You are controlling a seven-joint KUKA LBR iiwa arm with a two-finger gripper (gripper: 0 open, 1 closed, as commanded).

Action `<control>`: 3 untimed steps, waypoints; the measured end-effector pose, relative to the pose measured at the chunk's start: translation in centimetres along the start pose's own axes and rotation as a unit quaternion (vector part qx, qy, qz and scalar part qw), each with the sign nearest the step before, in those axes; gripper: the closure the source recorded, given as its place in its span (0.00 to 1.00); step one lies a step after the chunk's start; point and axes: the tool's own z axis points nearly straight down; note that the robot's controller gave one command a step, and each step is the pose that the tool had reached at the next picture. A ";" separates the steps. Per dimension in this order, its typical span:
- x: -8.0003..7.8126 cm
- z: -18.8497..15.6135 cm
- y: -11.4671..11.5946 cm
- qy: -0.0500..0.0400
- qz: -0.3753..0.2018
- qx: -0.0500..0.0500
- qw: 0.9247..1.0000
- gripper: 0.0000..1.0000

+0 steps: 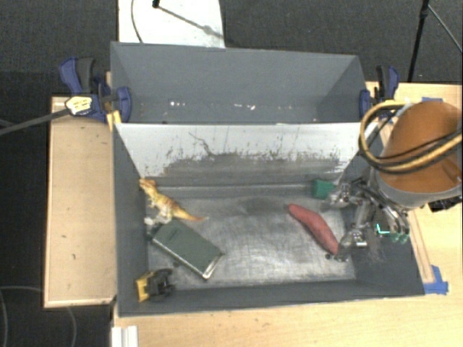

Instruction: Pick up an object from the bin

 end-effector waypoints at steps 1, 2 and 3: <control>-0.2 -0.4 0.0 -0.004 -0.002 0.001 1.000 0.00; -0.8 4.7 0.3 -0.006 0.051 0.000 0.999 0.00; -1.7 8.0 0.2 -0.020 0.066 0.002 0.998 0.00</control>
Offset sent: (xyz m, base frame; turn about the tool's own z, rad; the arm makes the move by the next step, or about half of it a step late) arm 0.0103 0.0058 -0.0966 0.1990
